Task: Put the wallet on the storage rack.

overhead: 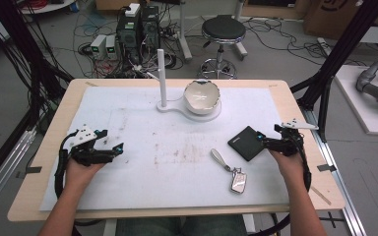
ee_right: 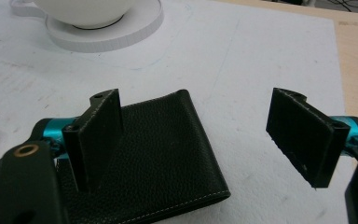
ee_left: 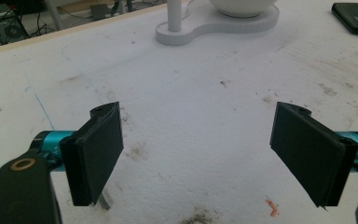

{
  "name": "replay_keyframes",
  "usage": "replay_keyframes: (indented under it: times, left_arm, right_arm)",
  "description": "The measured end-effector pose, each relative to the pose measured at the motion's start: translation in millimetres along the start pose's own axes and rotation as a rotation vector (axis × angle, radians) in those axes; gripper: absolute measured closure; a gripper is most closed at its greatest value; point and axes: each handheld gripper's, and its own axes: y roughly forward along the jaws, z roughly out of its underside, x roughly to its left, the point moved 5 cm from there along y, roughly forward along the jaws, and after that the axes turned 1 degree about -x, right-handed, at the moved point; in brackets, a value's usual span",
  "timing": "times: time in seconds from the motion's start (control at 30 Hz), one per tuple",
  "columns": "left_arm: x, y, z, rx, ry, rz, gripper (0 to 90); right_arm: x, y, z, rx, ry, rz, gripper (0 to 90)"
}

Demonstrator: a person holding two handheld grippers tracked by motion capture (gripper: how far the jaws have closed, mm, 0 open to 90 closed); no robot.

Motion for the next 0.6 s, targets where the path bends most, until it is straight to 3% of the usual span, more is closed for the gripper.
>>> replay_keyframes:
  times: [0.37,0.6]
  left_arm:
    - [1.5,-1.3,-0.5,-0.001,-0.005,-0.012,17.0]
    - [1.7,-1.2,-0.5,0.003,0.002,-0.013,17.0]
  right_arm:
    - [-0.2,3.5,-2.5,-0.008,-0.008,-0.012,18.8]
    - [-6.9,15.2,-10.5,0.002,0.003,-0.016,18.8]
